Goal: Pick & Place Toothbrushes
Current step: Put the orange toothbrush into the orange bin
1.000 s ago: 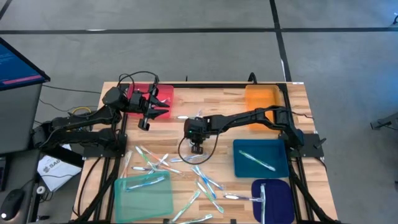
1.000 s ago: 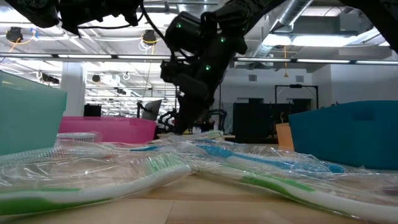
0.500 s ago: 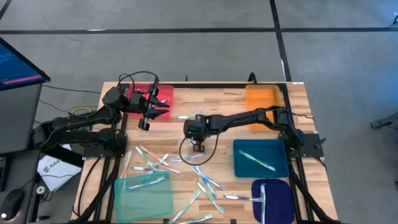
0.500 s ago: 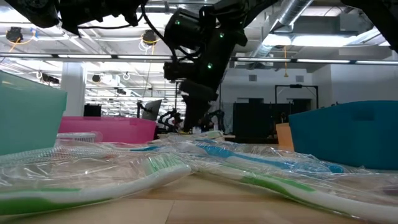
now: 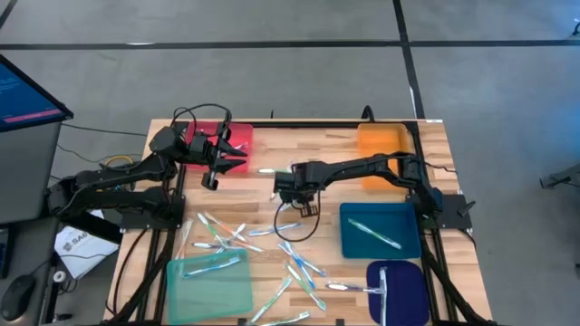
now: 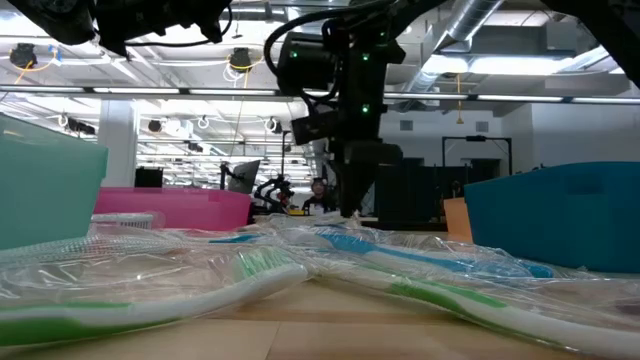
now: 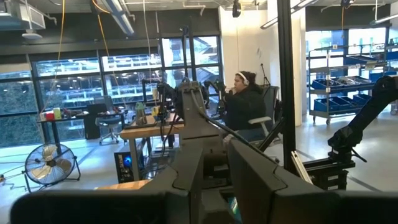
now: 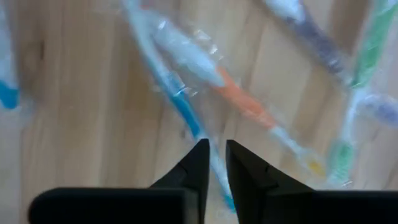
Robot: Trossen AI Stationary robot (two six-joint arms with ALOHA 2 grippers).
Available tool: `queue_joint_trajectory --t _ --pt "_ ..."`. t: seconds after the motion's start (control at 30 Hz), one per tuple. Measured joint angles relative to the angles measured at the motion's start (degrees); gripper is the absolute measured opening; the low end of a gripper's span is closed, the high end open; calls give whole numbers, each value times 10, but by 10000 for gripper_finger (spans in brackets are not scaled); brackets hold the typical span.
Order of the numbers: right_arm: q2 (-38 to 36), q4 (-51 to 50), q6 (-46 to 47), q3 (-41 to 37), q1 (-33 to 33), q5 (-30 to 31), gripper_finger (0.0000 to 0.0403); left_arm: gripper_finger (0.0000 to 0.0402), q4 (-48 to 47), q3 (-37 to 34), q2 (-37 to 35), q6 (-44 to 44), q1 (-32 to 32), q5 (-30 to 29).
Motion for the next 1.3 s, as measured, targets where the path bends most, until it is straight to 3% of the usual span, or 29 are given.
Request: queue_joint_trajectory --t 0.37,0.57,0.77,1.3 --pt "0 32 -71 4 -20 5 160 72 -1 0 0 0 0 0" --pt "3 44 -99 4 -41 6 188 72 -1 0 0 0 0 0" --pt "6 41 -113 -6 -47 4 192 72 -1 0 0 0 0 0" --pt "7 63 -122 -7 -41 -16 158 72 -1 0 0 -2 0 0"
